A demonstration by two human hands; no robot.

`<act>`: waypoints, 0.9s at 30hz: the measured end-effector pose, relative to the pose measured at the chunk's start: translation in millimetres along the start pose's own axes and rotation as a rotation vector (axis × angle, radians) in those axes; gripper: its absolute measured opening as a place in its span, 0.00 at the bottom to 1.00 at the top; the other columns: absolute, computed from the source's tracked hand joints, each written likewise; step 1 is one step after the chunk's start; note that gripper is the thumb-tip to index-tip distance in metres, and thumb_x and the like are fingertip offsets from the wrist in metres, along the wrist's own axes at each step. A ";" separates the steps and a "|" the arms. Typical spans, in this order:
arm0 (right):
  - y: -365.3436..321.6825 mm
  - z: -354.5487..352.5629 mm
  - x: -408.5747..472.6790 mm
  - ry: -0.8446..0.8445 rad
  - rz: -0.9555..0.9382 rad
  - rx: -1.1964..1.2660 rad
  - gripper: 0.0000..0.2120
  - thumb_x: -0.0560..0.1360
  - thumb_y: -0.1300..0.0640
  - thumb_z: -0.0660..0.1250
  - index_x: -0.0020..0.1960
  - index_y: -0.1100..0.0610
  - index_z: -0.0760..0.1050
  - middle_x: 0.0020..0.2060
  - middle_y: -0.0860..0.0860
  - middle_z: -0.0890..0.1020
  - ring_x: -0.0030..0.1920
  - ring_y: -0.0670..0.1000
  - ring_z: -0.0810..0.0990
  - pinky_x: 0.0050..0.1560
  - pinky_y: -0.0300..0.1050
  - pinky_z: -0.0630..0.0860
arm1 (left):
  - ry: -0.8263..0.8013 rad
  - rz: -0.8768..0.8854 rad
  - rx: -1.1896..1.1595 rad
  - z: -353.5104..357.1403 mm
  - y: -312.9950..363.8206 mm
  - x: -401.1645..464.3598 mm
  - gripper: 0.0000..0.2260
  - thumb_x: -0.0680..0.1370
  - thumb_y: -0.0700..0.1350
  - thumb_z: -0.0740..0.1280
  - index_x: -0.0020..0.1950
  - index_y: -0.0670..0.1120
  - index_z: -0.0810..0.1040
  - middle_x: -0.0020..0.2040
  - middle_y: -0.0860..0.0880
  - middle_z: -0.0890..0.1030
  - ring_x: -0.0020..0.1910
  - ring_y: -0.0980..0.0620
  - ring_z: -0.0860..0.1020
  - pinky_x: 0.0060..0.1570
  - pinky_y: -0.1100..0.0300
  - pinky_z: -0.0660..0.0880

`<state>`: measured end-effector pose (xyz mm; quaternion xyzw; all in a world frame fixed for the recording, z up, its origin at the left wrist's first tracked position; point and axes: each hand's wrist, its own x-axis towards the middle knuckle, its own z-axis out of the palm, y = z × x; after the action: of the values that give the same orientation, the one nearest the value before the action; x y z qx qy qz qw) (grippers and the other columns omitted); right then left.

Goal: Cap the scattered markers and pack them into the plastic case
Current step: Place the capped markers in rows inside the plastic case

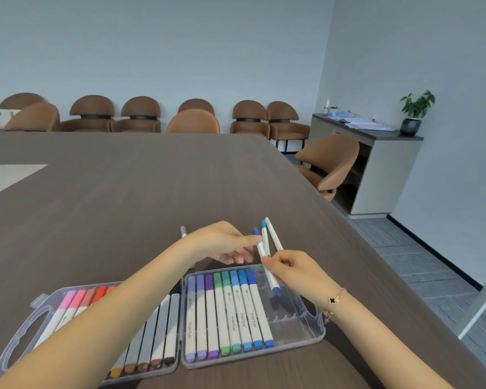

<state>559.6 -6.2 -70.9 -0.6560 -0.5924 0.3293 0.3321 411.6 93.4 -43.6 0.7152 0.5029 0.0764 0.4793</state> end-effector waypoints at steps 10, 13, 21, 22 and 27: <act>8.2 -10.1 -21.7 -0.141 0.102 -0.310 0.17 0.77 0.48 0.63 0.33 0.54 0.71 0.28 0.48 0.71 0.25 0.42 0.68 0.25 0.27 0.65 | 0.295 0.168 0.220 -30.6 -86.4 -37.2 0.04 0.76 0.48 0.68 0.49 0.55 0.80 0.47 0.55 0.81 0.49 0.61 0.77 0.53 0.65 0.72; 4.9 -6.3 -24.9 -0.172 0.087 -0.355 0.17 0.77 0.47 0.62 0.33 0.53 0.68 0.28 0.47 0.70 0.27 0.43 0.68 0.27 0.29 0.67 | 0.309 0.137 0.167 -32.1 -98.4 -36.1 0.03 0.75 0.47 0.69 0.47 0.56 0.80 0.46 0.55 0.82 0.49 0.60 0.78 0.49 0.66 0.72; 6.2 3.5 -27.7 -0.203 0.070 -0.406 0.15 0.77 0.45 0.62 0.35 0.51 0.68 0.28 0.45 0.72 0.29 0.42 0.70 0.31 0.32 0.68 | 0.542 0.060 0.197 -50.2 -91.6 -12.1 0.02 0.77 0.46 0.67 0.49 0.50 0.78 0.49 0.51 0.78 0.49 0.55 0.75 0.47 0.63 0.70; 7.1 4.1 -27.6 -0.202 0.064 -0.415 0.15 0.76 0.45 0.63 0.35 0.51 0.68 0.29 0.45 0.72 0.29 0.42 0.70 0.32 0.33 0.68 | 0.544 0.040 0.208 -50.6 -92.9 -8.5 0.03 0.77 0.47 0.66 0.49 0.49 0.78 0.50 0.51 0.77 0.49 0.54 0.74 0.48 0.62 0.70; 6.4 5.8 -29.5 -0.184 0.021 -0.475 0.18 0.76 0.42 0.62 0.33 0.50 0.66 0.28 0.46 0.73 0.28 0.42 0.70 0.31 0.33 0.67 | 0.523 0.062 0.214 -49.6 -91.5 -1.7 0.02 0.77 0.46 0.67 0.47 0.50 0.79 0.49 0.50 0.78 0.50 0.53 0.75 0.48 0.62 0.70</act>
<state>556.0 -35.8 -78.3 -0.6890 -0.6740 0.2428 0.1097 322.3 125.4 -86.5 0.7328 0.5926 0.2191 0.2525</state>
